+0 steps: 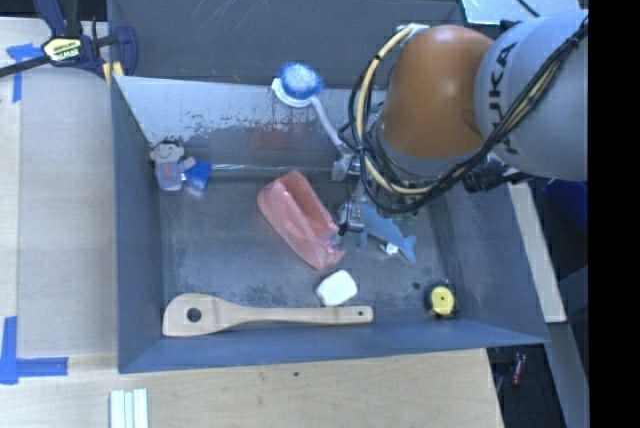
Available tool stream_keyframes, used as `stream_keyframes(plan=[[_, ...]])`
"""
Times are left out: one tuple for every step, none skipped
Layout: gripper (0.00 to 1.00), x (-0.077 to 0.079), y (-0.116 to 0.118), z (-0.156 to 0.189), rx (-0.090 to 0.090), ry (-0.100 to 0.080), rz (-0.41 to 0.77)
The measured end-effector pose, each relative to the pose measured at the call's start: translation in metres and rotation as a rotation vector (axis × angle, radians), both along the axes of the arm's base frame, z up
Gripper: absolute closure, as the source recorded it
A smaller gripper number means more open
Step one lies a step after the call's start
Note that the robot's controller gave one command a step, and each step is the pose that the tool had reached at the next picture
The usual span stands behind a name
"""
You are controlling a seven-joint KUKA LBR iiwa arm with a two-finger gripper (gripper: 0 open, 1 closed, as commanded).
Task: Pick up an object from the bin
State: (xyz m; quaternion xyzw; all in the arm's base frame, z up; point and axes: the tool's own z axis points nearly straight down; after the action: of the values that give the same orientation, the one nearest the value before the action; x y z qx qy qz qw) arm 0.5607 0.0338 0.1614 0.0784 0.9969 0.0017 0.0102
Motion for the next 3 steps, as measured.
stream_keyframes(plan=[[0.00, -0.017, 0.027, 0.047, 0.007, -0.005, -0.293], [0.00, -0.003, 0.013, 0.037, 0.000, -0.005, -0.004], [0.00, -0.011, 0.016, -0.016, 0.003, -0.012, -0.025]])
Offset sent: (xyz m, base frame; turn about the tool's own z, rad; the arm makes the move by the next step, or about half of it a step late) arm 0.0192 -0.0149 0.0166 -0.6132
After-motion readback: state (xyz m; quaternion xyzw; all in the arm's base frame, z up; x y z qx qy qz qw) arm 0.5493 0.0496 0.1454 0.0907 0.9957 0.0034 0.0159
